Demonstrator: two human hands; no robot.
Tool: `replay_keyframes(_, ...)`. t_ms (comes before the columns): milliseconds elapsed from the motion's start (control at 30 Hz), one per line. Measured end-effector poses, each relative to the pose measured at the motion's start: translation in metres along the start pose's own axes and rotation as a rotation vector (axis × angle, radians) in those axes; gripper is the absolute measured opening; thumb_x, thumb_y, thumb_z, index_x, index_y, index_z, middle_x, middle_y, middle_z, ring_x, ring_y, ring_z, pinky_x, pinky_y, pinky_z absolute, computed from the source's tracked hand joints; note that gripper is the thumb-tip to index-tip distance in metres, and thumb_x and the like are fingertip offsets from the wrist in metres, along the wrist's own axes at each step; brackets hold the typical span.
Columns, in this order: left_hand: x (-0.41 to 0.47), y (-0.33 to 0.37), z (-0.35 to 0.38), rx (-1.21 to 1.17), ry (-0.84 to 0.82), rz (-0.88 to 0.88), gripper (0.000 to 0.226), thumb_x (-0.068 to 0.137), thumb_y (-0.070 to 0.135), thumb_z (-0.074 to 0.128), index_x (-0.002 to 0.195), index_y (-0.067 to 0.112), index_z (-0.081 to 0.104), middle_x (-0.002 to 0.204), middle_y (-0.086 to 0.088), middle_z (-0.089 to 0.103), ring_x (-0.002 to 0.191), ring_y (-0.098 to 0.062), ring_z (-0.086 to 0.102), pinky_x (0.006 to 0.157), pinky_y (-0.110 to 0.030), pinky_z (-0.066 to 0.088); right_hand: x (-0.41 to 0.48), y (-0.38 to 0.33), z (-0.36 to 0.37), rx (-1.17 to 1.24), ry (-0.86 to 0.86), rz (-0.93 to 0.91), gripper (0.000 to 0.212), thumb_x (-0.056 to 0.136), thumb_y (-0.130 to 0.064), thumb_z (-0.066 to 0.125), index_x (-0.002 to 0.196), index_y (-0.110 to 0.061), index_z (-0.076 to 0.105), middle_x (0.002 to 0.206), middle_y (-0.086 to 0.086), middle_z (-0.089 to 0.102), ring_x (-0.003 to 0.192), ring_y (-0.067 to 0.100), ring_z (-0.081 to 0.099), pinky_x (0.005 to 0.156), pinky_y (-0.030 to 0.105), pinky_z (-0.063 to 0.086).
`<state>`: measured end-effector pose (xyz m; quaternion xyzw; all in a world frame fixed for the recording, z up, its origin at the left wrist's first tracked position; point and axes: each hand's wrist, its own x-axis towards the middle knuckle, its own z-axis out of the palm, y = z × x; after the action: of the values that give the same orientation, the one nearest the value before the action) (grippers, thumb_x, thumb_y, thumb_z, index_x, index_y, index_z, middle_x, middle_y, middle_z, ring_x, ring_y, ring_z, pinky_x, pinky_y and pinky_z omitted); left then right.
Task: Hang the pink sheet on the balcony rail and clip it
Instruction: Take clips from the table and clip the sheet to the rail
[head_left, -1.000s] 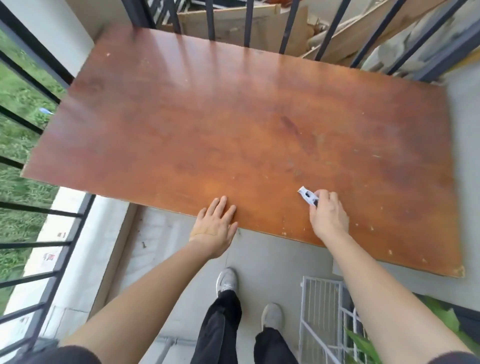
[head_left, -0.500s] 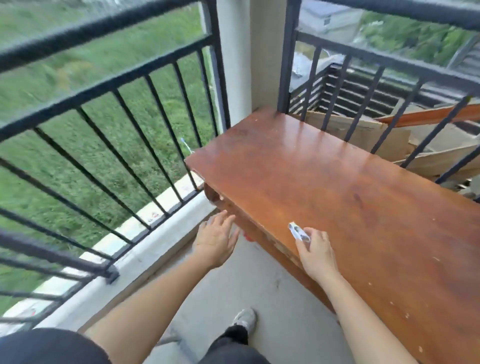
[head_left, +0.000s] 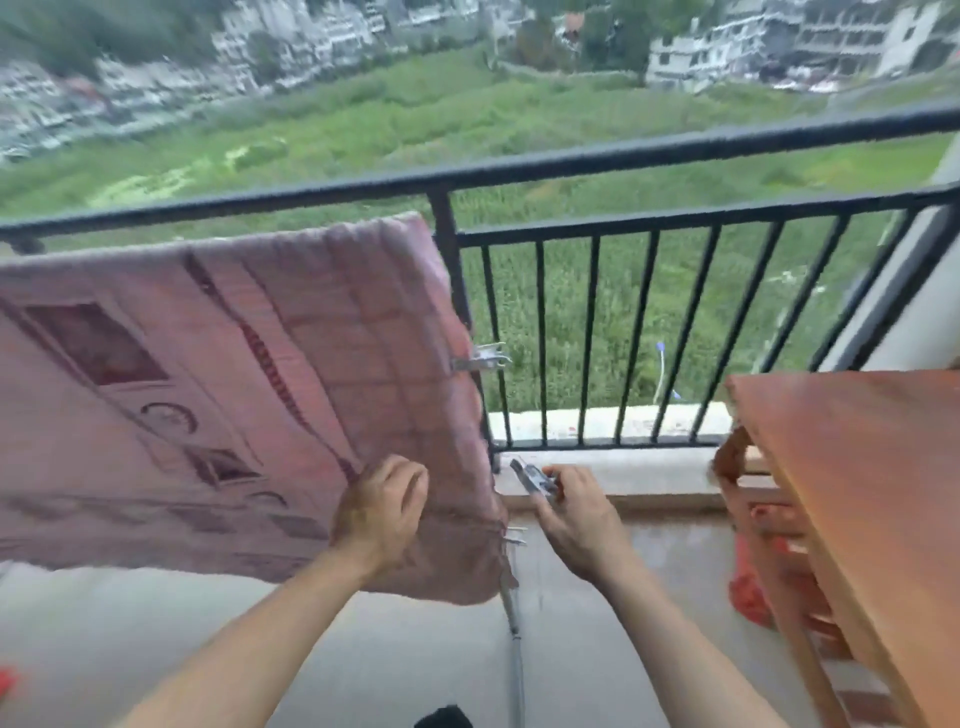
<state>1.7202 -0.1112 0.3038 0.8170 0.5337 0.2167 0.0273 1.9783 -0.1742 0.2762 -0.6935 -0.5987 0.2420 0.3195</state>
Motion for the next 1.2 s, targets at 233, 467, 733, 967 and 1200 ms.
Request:
replay_keyframes(233, -0.072, -0.176, -0.075, 0.105, 0.055, -0.339, 0.039, 0.091, 0.041, 0.038, 0.109, 0.018, 0.064, 0.104, -0.003, 0.063, 0.092, -0.028, 0.062, 0.076, -0.039, 0.053, 0.027, -0.141, 0.141, -0.098, -0.156, -0.264, 0.032, 0.085, -0.042, 0.065, 0.113, -0.025, 0.062, 0.104, -0.003, 0.06, 0.092, 0.023, 0.062, 0.075, 0.037, 0.05)
replay_keyframes(467, -0.178, -0.405, -0.184, 0.253, 0.109, -0.664, 0.054, 0.09, 0.045, 0.028, 0.121, 0.015, 0.06, 0.12, -0.007, 0.061, 0.101, -0.031, 0.062, 0.081, -0.042, 0.051, 0.056, -0.333, 0.35, -0.145, -0.221, -0.412, 0.039, 0.089, -0.049, 0.062, 0.122, -0.028, 0.062, 0.112, 0.001, 0.064, 0.098, 0.031, 0.066, 0.075, 0.039, 0.051)
replay_keyframes(733, -0.265, -0.586, -0.287, 0.27, 0.159, -0.948, 0.077, 0.086, 0.057, 0.008, 0.142, 0.019, 0.046, 0.15, -0.004, 0.04, 0.134, -0.025, 0.042, 0.107, -0.042, 0.034, 0.057, -0.518, 0.532, 0.021, -0.364, -0.617, 0.031, 0.093, -0.04, 0.06, 0.119, -0.024, 0.063, 0.105, -0.005, 0.057, 0.082, 0.012, 0.059, 0.074, 0.034, 0.051)
replay_keyframes(967, -0.299, -0.7, -0.322, 0.228, 0.248, -1.091, 0.075, 0.087, 0.058, 0.015, 0.14, 0.017, 0.048, 0.148, -0.004, 0.042, 0.132, -0.027, 0.044, 0.106, -0.045, 0.035, 0.073, -0.63, 0.669, 0.047, -0.461, -0.755, 0.04, 0.095, -0.052, 0.047, 0.129, -0.032, 0.053, 0.109, -0.007, 0.051, 0.085, 0.01, 0.057, 0.072, 0.038, 0.053)
replay_keyframes(1200, -0.304, -0.849, -0.377, 0.295, 0.291, -1.197, 0.075, 0.087, 0.058, 0.017, 0.138, 0.014, 0.051, 0.147, -0.007, 0.044, 0.131, -0.03, 0.046, 0.106, -0.045, 0.035, 0.114, -0.752, 0.829, 0.123, -0.56, -0.818, 0.048, 0.095, -0.063, 0.038, 0.127, -0.031, 0.053, 0.112, -0.004, 0.055, 0.089, 0.012, 0.06, 0.075, 0.039, 0.056)
